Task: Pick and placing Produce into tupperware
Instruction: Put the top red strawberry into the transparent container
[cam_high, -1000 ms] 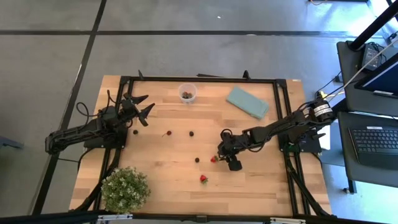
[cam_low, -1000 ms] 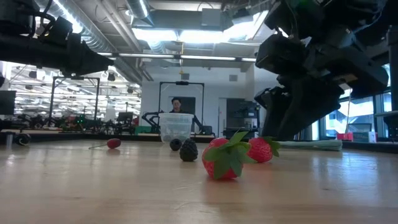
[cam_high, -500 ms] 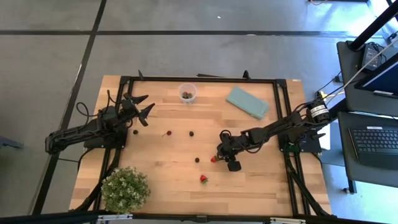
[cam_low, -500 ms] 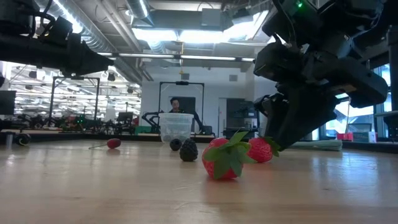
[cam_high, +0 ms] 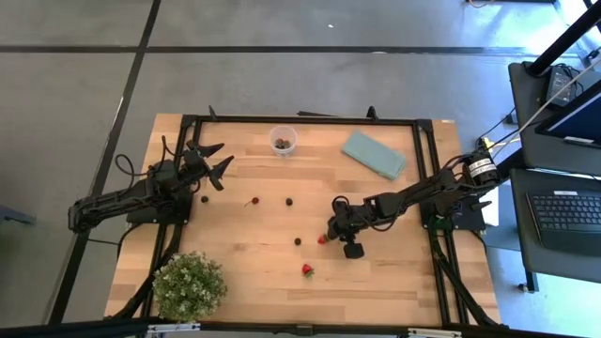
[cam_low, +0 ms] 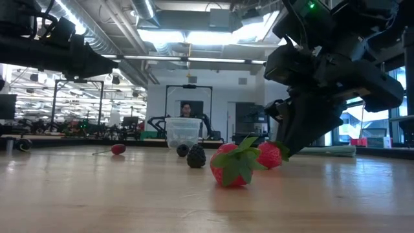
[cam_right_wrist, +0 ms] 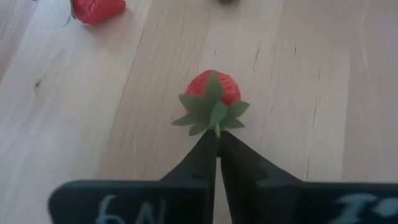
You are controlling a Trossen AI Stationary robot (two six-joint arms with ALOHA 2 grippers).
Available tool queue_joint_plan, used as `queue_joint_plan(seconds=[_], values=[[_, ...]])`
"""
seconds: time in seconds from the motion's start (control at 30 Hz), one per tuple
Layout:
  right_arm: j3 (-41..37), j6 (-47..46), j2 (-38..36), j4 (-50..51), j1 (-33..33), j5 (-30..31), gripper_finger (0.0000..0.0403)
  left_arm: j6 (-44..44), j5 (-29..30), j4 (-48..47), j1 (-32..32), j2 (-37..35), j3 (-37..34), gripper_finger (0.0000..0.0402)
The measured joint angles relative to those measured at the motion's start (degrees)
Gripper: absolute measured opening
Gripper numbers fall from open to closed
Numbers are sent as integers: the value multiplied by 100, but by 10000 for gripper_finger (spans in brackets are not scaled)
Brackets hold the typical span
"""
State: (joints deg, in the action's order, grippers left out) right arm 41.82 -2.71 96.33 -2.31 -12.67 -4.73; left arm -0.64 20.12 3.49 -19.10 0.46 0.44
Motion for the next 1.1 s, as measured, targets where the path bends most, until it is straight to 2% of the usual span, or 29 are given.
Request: queue_joint_plan(seconds=[0.23,0.43,0.6,0.77,0.97,1.1], values=[[192,-458,-24,55,88,-8,6,0,0,0,0,0,-1,247],[1165,-278,-527,647,772,44,4,4,0,0,1,0,1,247],[2865,-140,-822,2183,1804,78,4,4,-2,0,-1,1,1,247],[5058,355,-585,3462,2604,329,3,4,0,0,0,1,0,247],[7462,946,341,4618,3216,514,2,4,0,0,1,-1,1,247],[8652,1139,1207,5405,3517,514,2,4,1,0,-1,1,0,247]])
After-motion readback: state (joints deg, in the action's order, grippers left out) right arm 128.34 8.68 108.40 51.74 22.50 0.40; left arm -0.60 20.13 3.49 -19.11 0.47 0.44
